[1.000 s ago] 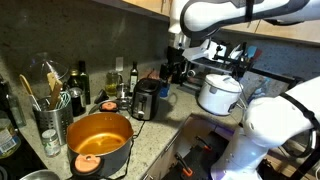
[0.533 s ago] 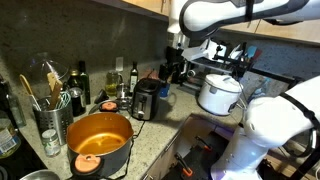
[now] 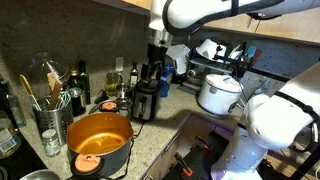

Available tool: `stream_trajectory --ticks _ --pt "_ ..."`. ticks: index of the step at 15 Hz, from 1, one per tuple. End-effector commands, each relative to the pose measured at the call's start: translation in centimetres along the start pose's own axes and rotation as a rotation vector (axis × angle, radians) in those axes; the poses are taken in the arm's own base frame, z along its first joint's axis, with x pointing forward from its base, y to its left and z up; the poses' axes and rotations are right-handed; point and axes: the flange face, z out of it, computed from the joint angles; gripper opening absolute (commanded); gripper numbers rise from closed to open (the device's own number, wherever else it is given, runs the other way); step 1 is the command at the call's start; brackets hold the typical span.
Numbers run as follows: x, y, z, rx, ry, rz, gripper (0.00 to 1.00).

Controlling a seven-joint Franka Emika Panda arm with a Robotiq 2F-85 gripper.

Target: Use the wooden spoon to stir the pot.

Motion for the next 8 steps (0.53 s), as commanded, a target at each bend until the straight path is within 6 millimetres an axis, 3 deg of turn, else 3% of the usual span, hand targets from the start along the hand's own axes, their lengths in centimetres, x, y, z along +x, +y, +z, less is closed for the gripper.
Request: stream_trajectory --ticks 1,8 --pt "4.6 -2.8 0.8 0.056 0.03 -0.112 1.0" --pt "11.5 -10.4 2.1 0.148 0.12 -0.323 1.0"
